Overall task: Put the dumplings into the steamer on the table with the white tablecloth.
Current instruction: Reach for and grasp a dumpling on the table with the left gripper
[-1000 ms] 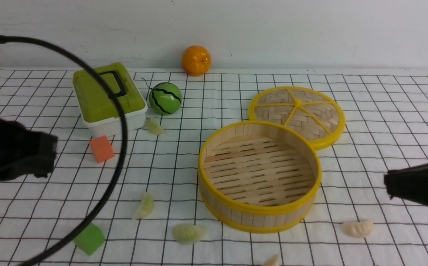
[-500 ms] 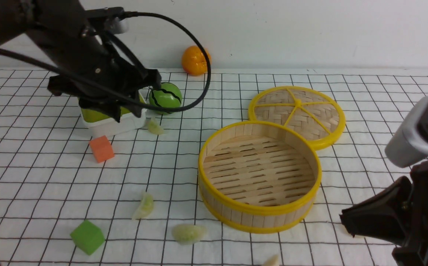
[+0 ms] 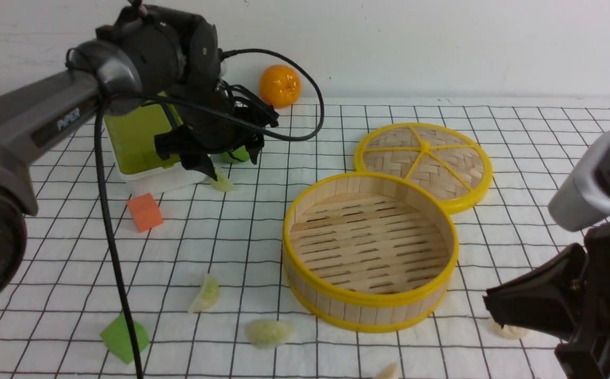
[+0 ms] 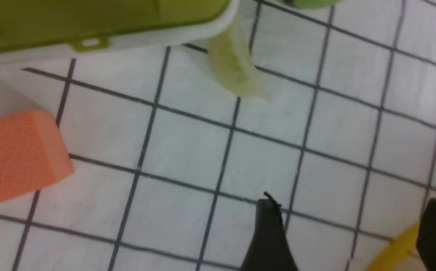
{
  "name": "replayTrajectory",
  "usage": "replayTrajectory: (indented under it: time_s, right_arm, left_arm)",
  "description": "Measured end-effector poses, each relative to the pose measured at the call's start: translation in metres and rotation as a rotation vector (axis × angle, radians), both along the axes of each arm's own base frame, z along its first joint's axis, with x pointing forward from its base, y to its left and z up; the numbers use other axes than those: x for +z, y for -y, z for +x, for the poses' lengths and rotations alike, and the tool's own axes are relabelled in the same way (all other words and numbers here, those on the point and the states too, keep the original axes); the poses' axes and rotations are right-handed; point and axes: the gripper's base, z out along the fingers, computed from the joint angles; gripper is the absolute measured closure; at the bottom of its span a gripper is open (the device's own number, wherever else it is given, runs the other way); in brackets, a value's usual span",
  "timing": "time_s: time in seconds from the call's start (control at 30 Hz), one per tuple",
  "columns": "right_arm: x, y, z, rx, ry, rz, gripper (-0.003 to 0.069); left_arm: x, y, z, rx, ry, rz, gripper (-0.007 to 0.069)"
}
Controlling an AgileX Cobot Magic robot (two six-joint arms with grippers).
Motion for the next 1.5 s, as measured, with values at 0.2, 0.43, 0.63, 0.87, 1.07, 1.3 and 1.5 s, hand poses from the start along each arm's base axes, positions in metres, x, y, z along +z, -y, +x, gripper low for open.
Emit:
replayTrajectory:
  time_s: [0.2,0.43,0.63,0.87,1.07,1.3,1.5]
  right_arm:
    - [-0.001,0.001,0.000,0.001,0.008,-0.021,0.0650]
    - [-0.001,0.002,0.001,0.002,0.012,-0.033,0.0645]
    - [-0.001,0.002,0.001,0.003,0.012,-0.033,0.0640]
    - [-0.002,0.002,0.000,0.004,0.010,-0.034,0.0635]
    - [-0.002,0.002,0.000,0.004,0.009,-0.034,0.0628]
    - [-0.002,0.002,0.000,0.004,0.009,-0.034,0.0621]
    - [-0.002,0.002,0.000,0.004,0.009,-0.034,0.0617]
  left_arm:
    - [-0.033,0.001,0.018,0.098,0.042,-0.006,0.0209]
    - [-0.066,0.003,0.032,0.123,0.083,-0.005,0.0244]
    - [-0.069,-0.003,0.037,0.123,0.134,0.072,0.0245]
    - [-0.071,-0.003,0.043,0.136,0.202,0.074,0.0245]
    - [-0.088,-0.004,0.044,0.135,0.166,0.100,0.0248]
    - [-0.090,-0.005,0.043,0.142,0.149,0.116,0.0432]
    - [-0.083,-0.008,0.037,0.104,0.105,0.179,0.0441]
